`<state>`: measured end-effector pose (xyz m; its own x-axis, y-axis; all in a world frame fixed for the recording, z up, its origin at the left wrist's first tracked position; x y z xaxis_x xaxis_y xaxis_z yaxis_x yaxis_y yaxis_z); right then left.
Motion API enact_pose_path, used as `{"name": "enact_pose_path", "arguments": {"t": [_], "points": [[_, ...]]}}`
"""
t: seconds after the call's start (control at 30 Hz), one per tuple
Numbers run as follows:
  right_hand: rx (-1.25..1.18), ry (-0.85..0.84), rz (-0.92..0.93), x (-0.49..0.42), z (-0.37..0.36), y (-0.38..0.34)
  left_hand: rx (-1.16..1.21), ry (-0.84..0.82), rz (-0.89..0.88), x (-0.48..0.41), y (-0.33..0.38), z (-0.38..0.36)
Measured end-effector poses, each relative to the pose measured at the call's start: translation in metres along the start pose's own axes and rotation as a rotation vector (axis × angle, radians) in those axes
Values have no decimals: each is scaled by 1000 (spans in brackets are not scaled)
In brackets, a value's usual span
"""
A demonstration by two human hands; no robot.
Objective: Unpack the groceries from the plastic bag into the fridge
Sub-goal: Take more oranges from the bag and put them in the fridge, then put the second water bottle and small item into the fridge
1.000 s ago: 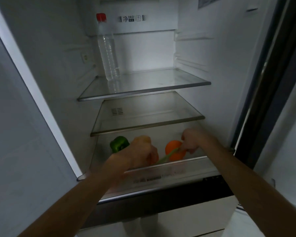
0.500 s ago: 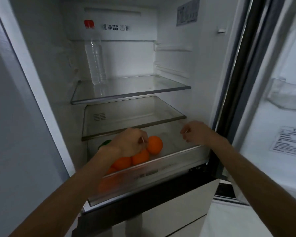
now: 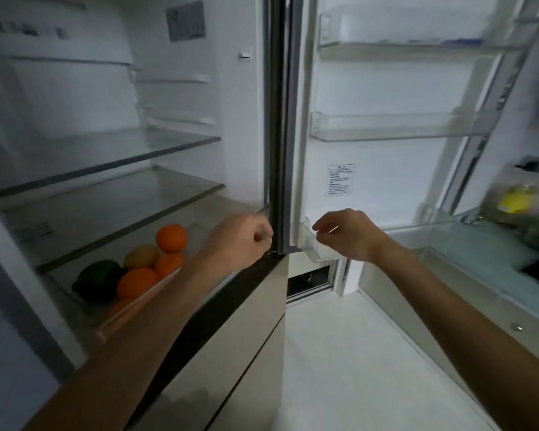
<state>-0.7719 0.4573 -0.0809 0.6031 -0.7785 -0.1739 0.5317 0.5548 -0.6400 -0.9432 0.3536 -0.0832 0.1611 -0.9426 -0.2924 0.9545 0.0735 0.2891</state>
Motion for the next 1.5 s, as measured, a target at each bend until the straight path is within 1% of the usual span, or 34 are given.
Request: {"name": "enact_pose_path", "arguments": {"t": [0.1, 0.23, 0.3, 0.43, 0.67, 0.8, 1.0, 1.13, 1.27, 1.5], "points": [[60, 50, -132, 49, 31, 34, 4, -126, -60, -1, 41, -30], [144, 125, -240, 116, 73, 71, 4, -203, -170, -6, 105, -59], [165, 170, -305, 154, 99, 89, -1, -243, -250, -8, 149, -74], [183, 310, -430, 229, 154, 130, 2, -276, -393, -7, 246, -98], [186, 457, -638, 377, 240, 204, 88, -322, -641, 14, 429, -147], [182, 518, -734, 462, 289, 246, 83, -334, -732, 38, 530, -174], [243, 616, -818, 569, 350, 295, 99, -348, -857, 78, 660, -214], [215, 673, -858, 628, 373, 326, 119, -399, -937, 109, 728, -246], [200, 682, -929, 674, 387, 366, 150, -464, -1000, 128, 785, -280], [177, 714, -1072, 717, 420, 445, 147, -543, -1098, 116, 878, -349]]}}
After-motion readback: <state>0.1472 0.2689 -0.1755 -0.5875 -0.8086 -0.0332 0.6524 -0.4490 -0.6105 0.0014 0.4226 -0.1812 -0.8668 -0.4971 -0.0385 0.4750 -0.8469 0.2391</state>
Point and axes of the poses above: each hand's wrist, its own x-axis away from the middle knuckle, its own z-axis out of the back of the hand, y = z × x, the point moved 7 cm from there along -x, towards the middle knuckle, and after that the axes turned 10 degrees about -x, right-handed, at the moved point
